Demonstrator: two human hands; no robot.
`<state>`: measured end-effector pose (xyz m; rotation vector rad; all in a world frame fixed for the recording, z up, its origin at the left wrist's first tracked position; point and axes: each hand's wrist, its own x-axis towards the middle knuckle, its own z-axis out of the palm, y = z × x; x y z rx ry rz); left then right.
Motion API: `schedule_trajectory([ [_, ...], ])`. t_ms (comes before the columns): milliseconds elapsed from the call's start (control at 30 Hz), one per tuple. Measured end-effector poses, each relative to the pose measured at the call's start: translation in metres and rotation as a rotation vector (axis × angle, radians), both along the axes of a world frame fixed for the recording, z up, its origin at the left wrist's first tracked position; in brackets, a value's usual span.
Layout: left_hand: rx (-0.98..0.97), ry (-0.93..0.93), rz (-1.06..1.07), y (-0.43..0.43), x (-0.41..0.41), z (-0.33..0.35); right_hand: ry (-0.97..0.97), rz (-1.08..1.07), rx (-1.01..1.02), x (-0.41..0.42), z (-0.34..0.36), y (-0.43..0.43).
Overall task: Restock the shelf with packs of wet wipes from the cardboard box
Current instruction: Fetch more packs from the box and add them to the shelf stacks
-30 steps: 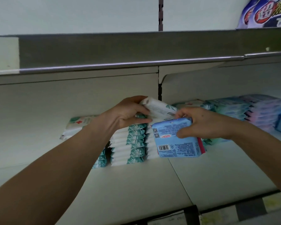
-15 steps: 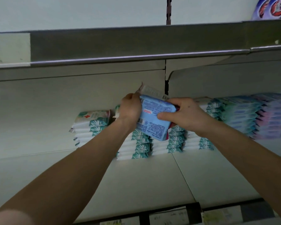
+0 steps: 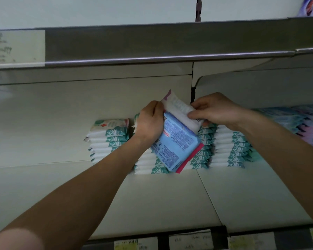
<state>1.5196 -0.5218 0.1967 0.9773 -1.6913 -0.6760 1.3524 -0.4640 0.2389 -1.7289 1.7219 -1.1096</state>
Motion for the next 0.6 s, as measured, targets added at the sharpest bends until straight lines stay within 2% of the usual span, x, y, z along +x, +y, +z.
schedule_trajectory([
  [100, -0.024, -0.080, -0.004, -0.003, 0.008, -0.001, 0.149, -0.107, -0.156, -0.013, 0.005, -0.006],
  [200, 0.065, -0.004, 0.046, -0.012, 0.015, -0.003, 0.430, -0.228, -0.272, -0.028, 0.000, -0.018],
  [367, 0.149, 0.032, 0.098, -0.020, 0.018, -0.007, 0.599, -0.354, -0.371, -0.036, -0.029, -0.032],
  [433, 0.167, 0.036, 0.121, -0.022, 0.019, -0.009, 0.709, -0.343, -0.449, -0.037, -0.038, -0.032],
  [500, 0.184, 0.033, 0.132, -0.022, 0.019, -0.010, 0.817, -0.282, -0.440, -0.039, -0.046, -0.032],
  [600, 0.199, 0.028, 0.135, -0.023, 0.019, -0.010, 0.910, -0.269, -0.287, -0.043, -0.049, -0.033],
])
